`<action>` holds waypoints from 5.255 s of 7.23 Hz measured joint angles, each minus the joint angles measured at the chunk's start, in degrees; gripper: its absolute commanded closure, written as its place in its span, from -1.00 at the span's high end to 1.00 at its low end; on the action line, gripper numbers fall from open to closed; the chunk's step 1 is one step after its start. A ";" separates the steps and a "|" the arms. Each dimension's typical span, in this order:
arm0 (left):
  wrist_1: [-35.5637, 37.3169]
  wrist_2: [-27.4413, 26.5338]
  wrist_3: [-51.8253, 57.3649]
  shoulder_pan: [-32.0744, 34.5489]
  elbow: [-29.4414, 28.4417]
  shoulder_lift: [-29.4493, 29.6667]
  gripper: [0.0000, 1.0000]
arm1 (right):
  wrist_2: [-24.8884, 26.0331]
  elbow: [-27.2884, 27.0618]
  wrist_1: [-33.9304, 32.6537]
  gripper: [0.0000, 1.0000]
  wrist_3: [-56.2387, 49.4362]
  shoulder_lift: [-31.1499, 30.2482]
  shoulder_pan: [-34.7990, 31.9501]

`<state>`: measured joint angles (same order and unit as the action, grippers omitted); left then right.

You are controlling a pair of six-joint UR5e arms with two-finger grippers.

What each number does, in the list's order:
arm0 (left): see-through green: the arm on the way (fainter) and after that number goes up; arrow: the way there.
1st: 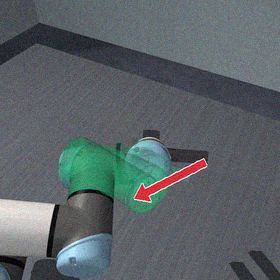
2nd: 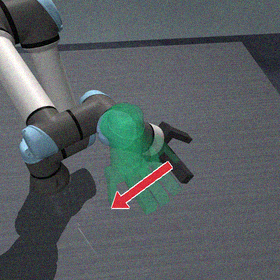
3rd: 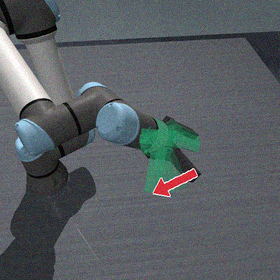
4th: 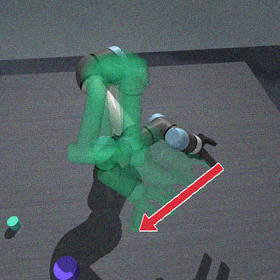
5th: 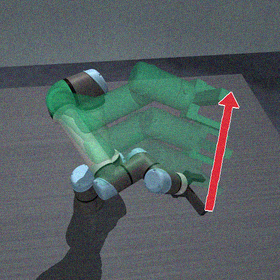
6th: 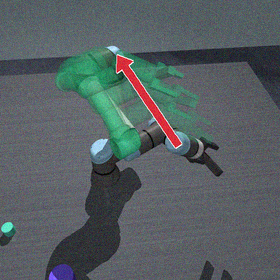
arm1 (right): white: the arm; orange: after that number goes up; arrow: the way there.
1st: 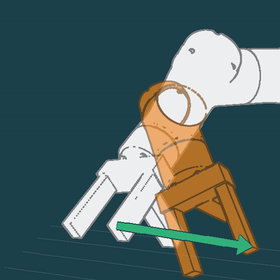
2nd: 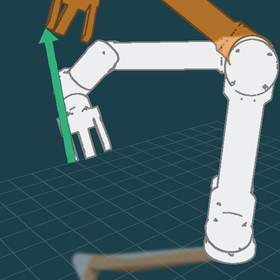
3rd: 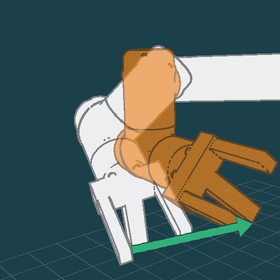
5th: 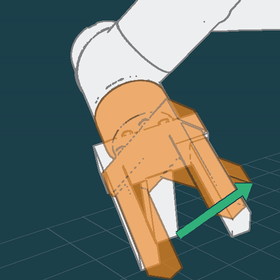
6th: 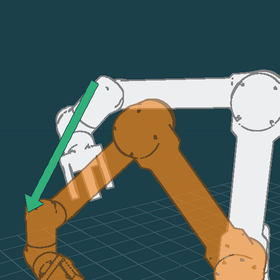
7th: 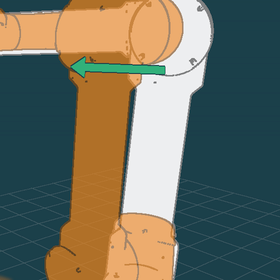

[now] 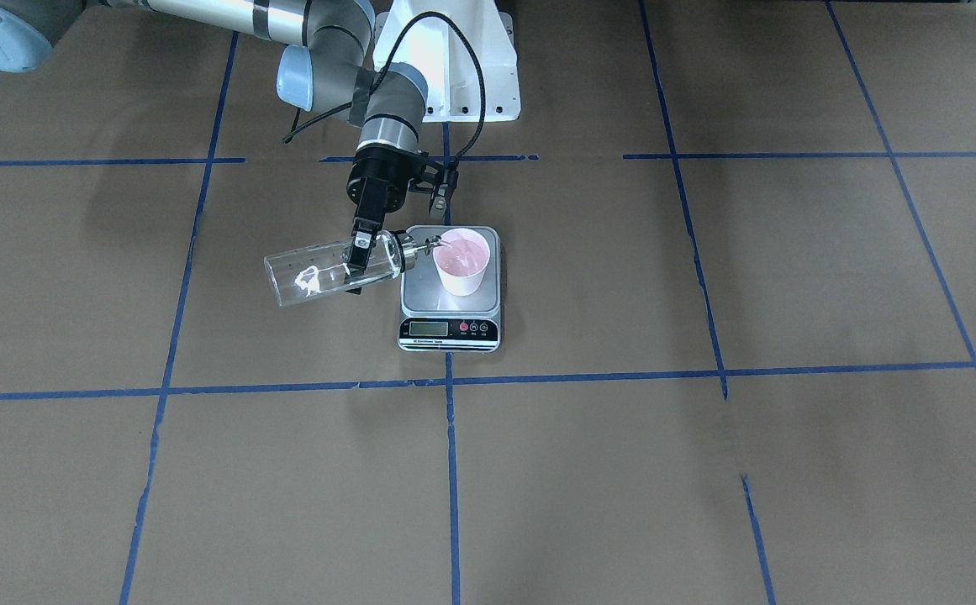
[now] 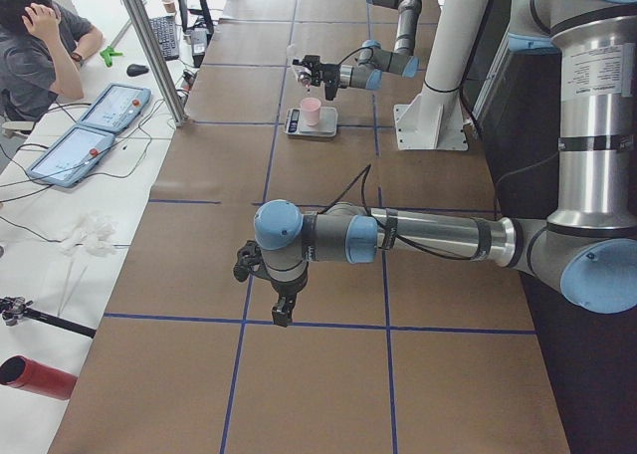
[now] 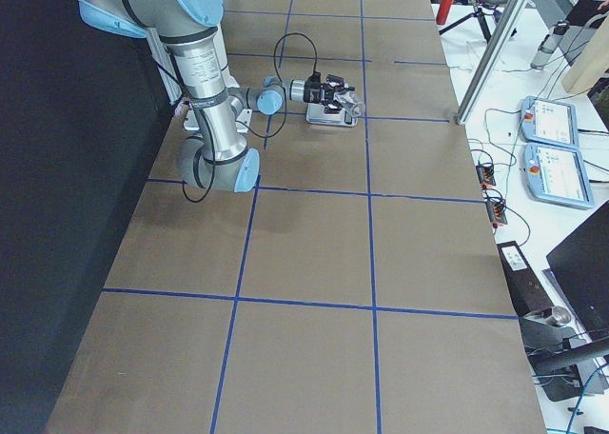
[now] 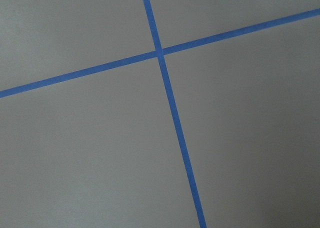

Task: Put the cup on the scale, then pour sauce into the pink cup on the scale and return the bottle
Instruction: 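Tilt the bottle spout down into the pink cup with the right gripper, then tilt the bottle upright and move it away from the cup, then hold the upright bottle with the right gripper near its spot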

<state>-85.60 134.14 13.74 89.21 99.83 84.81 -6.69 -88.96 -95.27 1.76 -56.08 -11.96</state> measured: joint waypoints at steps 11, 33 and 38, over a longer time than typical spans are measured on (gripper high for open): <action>-0.18 0.07 -0.03 0.00 0.05 0.00 1.00 | -0.31 0.14 4.88 -1.00 1.07 0.14 -0.05; -0.61 2.00 -0.12 -0.09 0.05 0.30 1.00 | -50.16 -18.83 44.65 -1.00 58.64 -31.13 -12.17; -0.70 2.00 -0.12 -0.09 -0.21 0.35 1.00 | -51.14 -18.65 44.14 -1.00 59.93 -32.50 -11.99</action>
<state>-86.31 136.14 13.62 89.12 99.62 85.17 -57.83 -107.61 -51.13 61.69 -88.58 -23.94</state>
